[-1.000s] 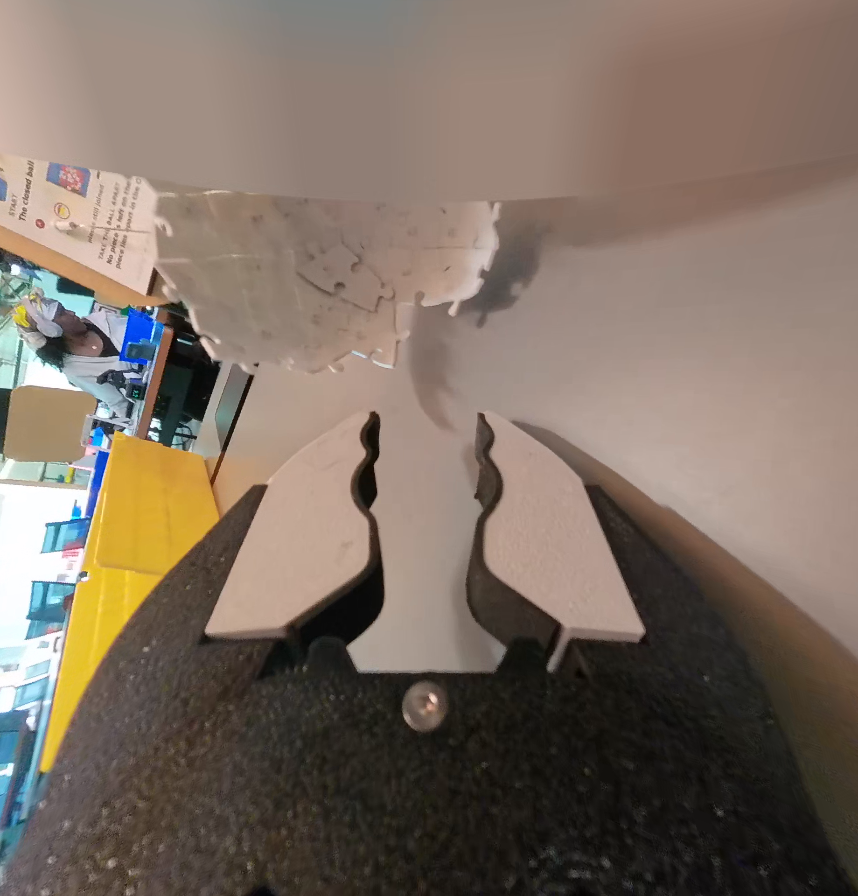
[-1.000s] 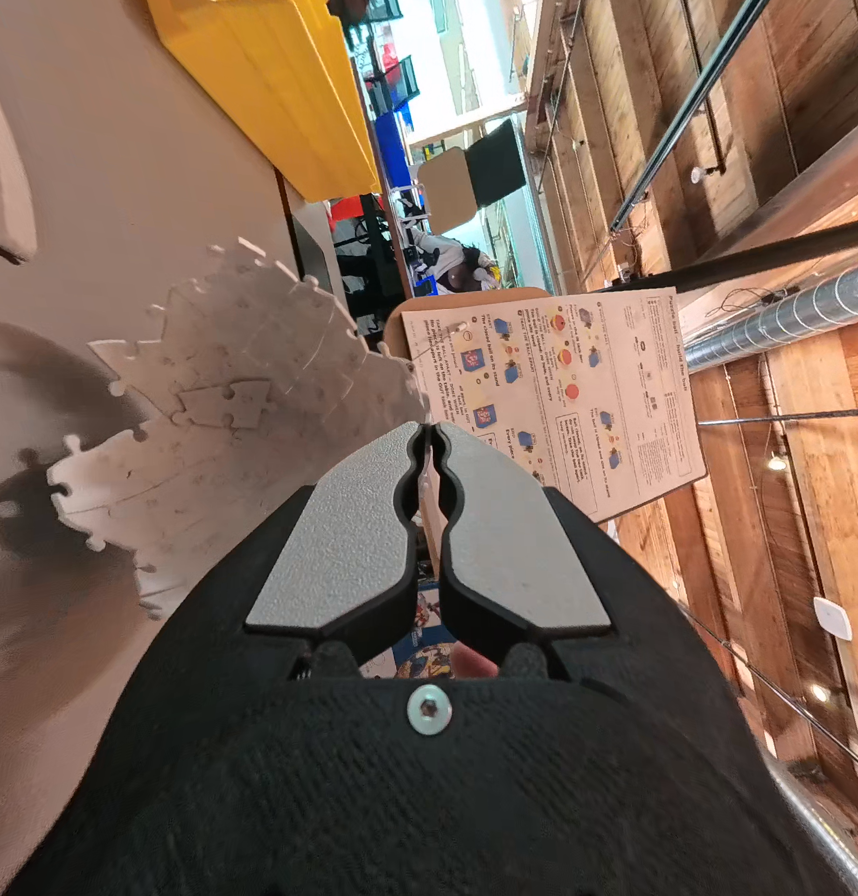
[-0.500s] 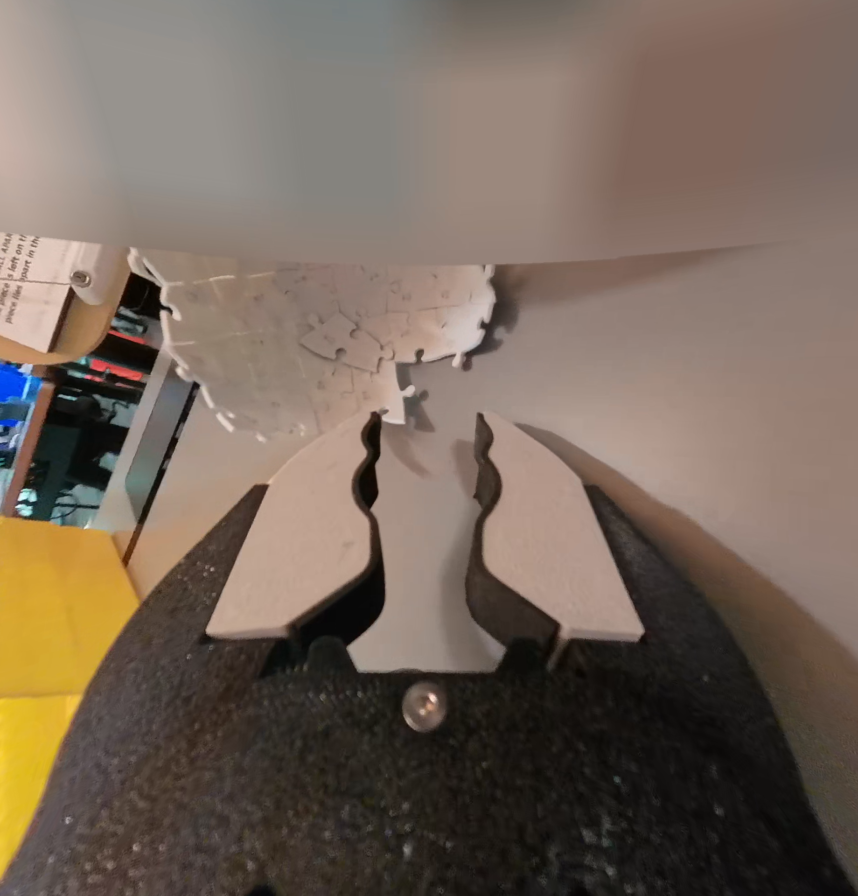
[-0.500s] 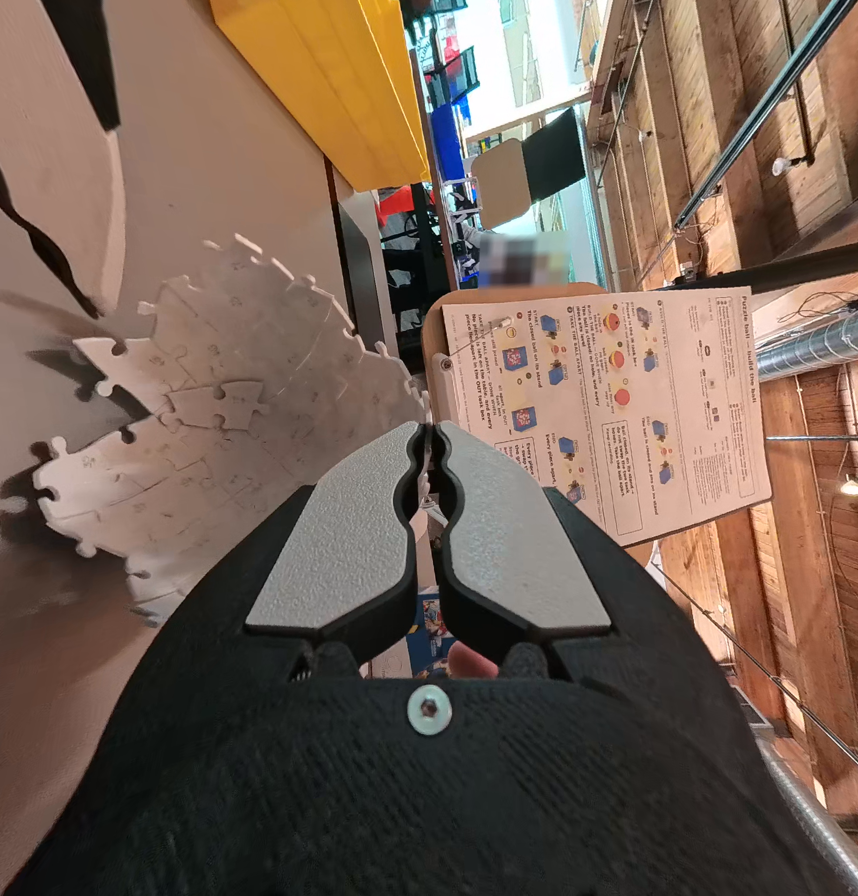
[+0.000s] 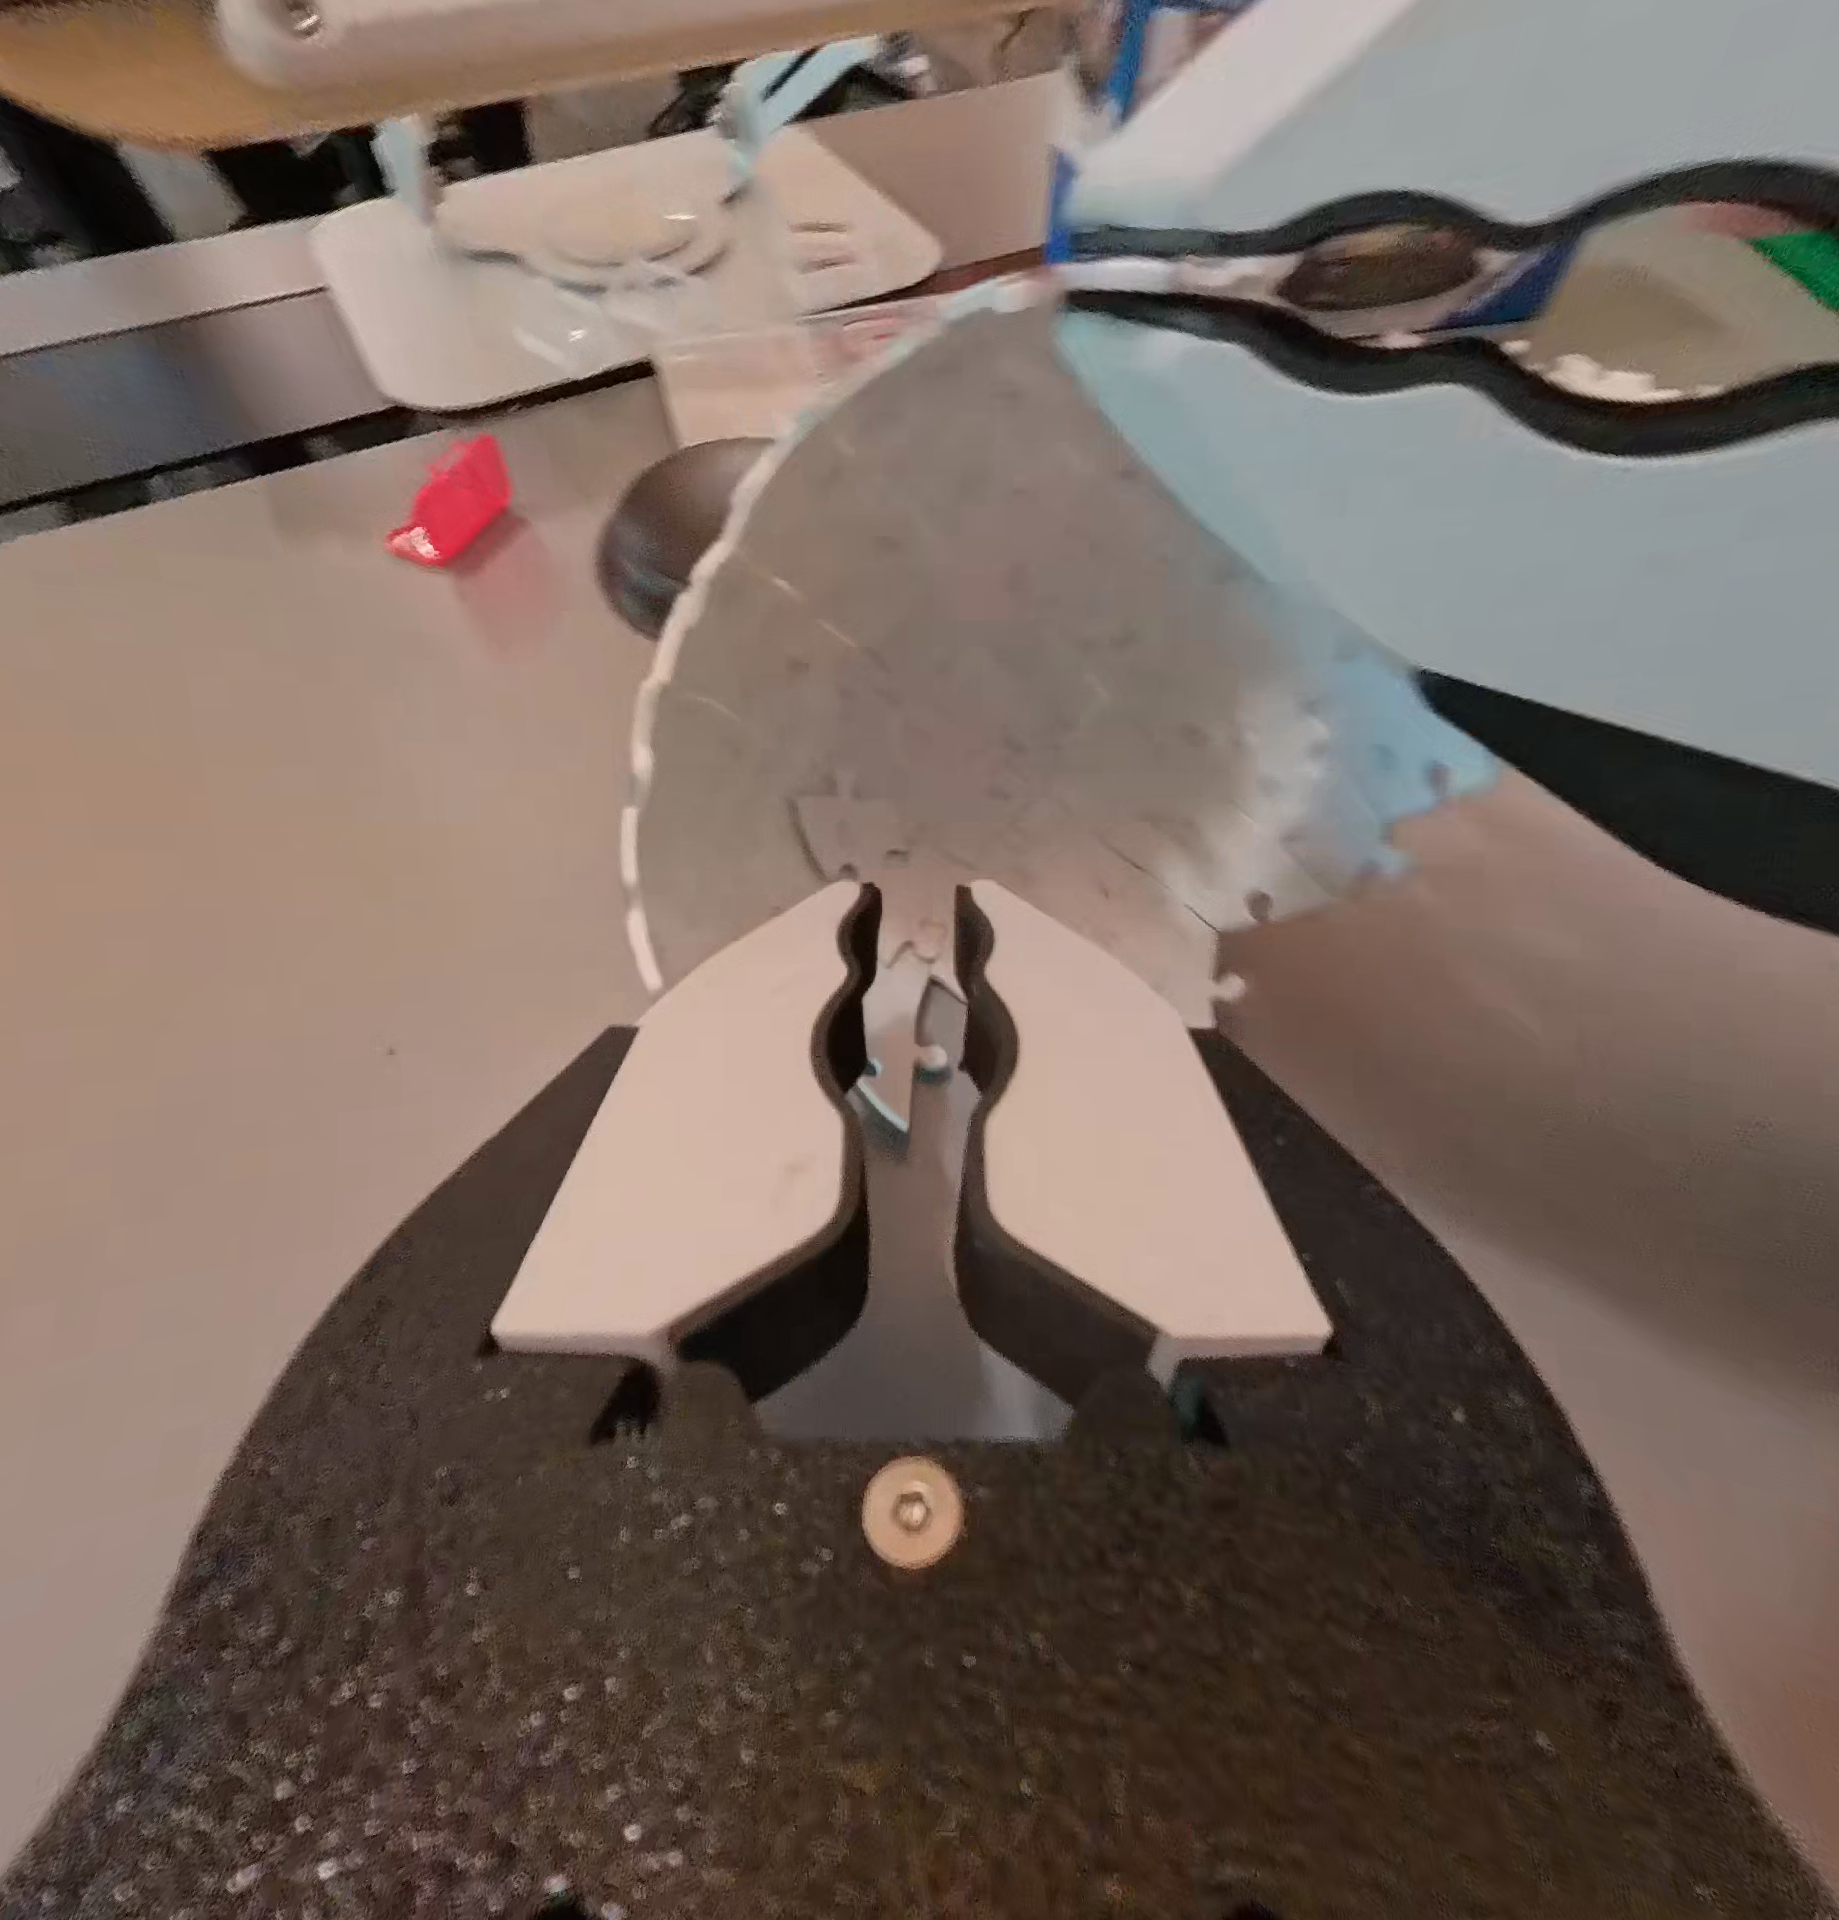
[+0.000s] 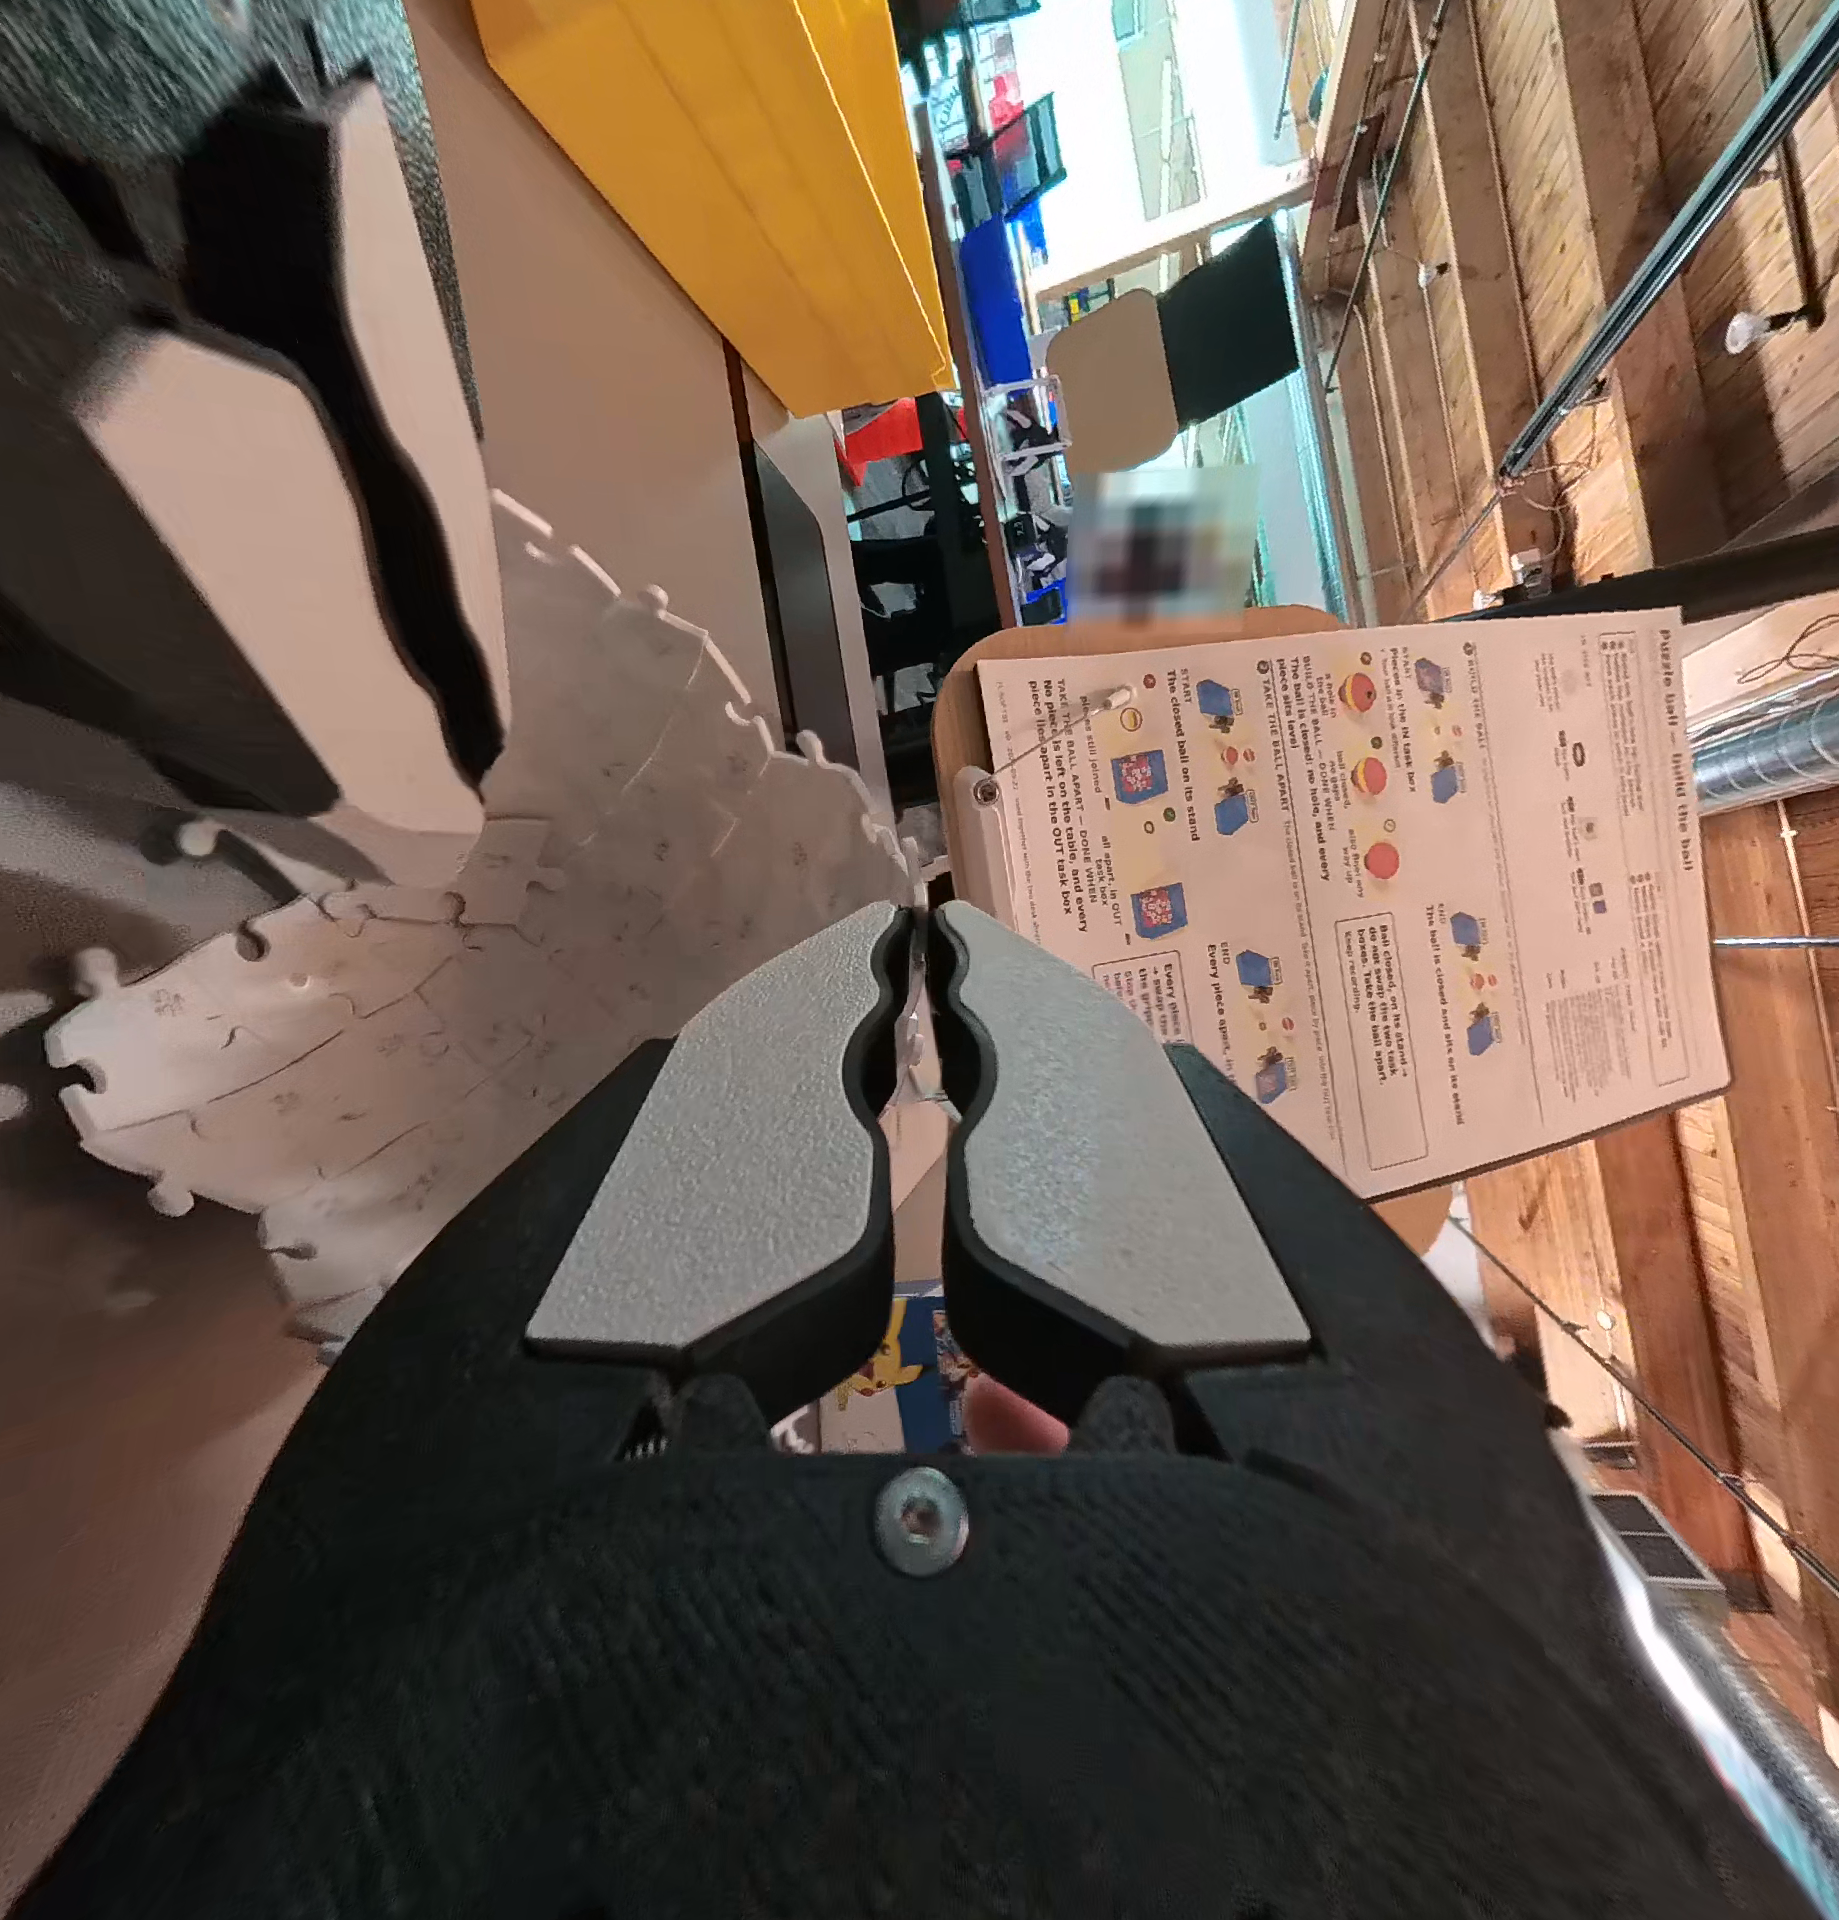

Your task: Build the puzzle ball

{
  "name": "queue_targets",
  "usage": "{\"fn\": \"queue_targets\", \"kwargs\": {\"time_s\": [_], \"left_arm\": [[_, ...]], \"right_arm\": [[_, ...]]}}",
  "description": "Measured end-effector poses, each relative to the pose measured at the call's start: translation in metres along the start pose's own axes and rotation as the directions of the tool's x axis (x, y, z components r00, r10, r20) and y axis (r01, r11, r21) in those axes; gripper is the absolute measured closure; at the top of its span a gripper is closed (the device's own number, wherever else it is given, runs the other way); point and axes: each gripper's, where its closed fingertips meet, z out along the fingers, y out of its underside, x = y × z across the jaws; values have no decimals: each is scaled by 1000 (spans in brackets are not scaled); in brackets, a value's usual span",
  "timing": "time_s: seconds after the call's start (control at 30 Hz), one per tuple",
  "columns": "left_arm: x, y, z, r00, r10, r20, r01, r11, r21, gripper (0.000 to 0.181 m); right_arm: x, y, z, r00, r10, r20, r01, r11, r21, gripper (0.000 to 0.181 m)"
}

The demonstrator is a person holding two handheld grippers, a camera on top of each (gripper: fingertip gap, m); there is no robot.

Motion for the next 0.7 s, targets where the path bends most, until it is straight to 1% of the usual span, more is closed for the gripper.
{"fn": "queue_targets", "kwargs": {"time_s": [0.03,0.1,0.2,0.27,0.33,0.5,0.57,0.63,0.7], "left_arm": [[-5,0,4,999,-12,34,12,1000,-14,165],[-8,3,11,997,2,76,2,999,-49,144],[-2,5,21,993,65,94,-56,994,-92,134],[1,3,26,988,115,101,-107,991,-85,135],[0,0,29,984,133,116,-123,988,-89,135],[-7,4,36,986,99,136,-76,984,-163,141],[-8,3,38,985,94,146,-67,982,-175,143],[-10,5,40,980,110,168,-76,977,-201,151],[-12,6,41,972,133,194,-89,972,-219,153]], "right_arm": [[0,0,1,1000,12,6,-12,1000,-1,178],[-1,1,3,999,33,18,-33,999,-3,179],[-1,4,5,997,67,28,-67,998,-5,178],[-1,5,6,996,82,28,-82,997,-3,178],[0,5,6,994,101,31,-101,995,7,178],[0,9,7,993,116,31,-116,993,3,179],[1,9,8,993,116,28,-117,993,5,179],[1,8,9,992,126,25,-126,992,7,179],[1,7,9,992,128,17,-128,992,13,179]]}}
